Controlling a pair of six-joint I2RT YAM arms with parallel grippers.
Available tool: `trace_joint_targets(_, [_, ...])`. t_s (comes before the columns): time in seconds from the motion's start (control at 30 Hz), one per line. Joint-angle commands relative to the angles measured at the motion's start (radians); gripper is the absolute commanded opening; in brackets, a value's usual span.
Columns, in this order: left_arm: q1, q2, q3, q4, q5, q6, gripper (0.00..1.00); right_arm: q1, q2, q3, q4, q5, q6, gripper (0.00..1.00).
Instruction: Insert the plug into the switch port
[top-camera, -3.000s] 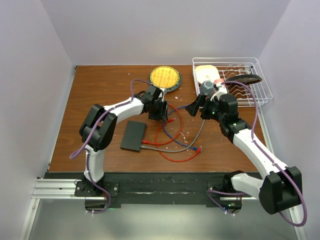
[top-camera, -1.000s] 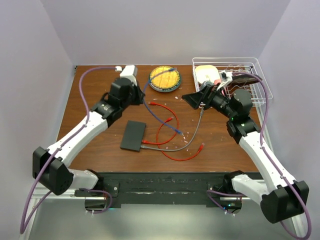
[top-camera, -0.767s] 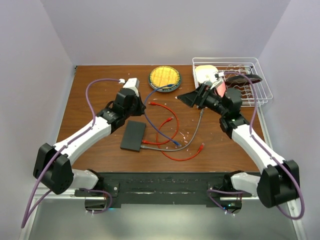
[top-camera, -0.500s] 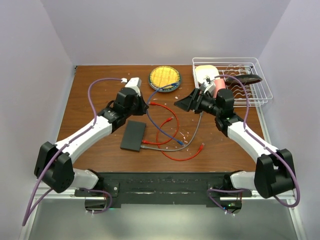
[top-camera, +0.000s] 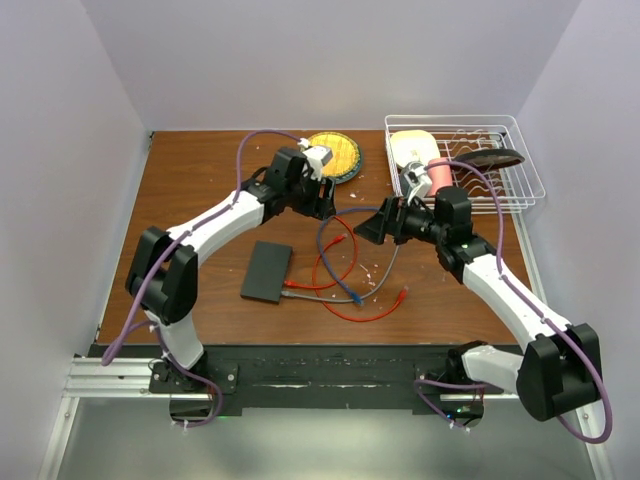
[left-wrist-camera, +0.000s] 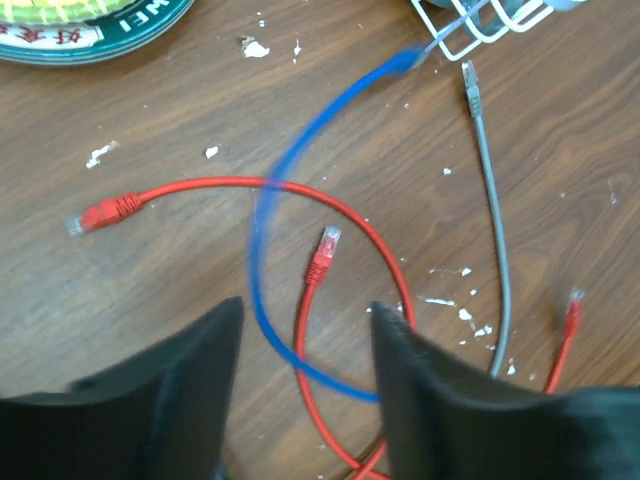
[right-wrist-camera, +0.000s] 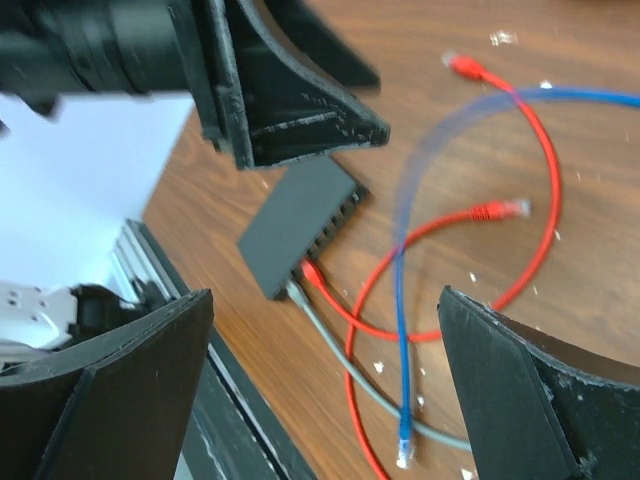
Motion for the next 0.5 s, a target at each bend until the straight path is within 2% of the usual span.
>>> trace_joint_targets(0.0, [-0.004, -0.023, 0.074, -0.051, -0.026, 0.04, 0.79, 0.0, -0.018, -0.013, -0.107, 0.031, -0.088, 0.98])
trace_joint_targets(0.07, [-0.004, -0.059, 0.036, -0.037, -0.051, 0.029, 0.88, 0.002, -0.03, -0.016, -0.13, 0.04, -0.099, 0.99])
trace_joint_targets(0.1, [-0.005, -0.092, 0.023, -0.029, -0.054, 0.02, 0.97, 0.0, -0.032, -0.019, -0.133, 0.043, -0.105, 0.98])
trace_joint_targets(0.13, [-0.005, -0.106, -0.003, -0.029, -0.052, 0.012, 1.0, 0.0, -0.033, -0.022, -0.144, 0.043, -0.11, 0.99])
trace_joint_targets(0.37, [-0.005, -0.243, -0.158, -0.02, -0.008, -0.049, 1.0, 0.046, 0.002, -0.024, -0.213, 0.092, -0.174, 0.98])
trace_joint_targets(0.47, [-0.009, -0.293, -0.23, -0.011, 0.013, -0.075, 1.0, 0.106, 0.036, -0.018, -0.222, 0.151, -0.174, 0.98])
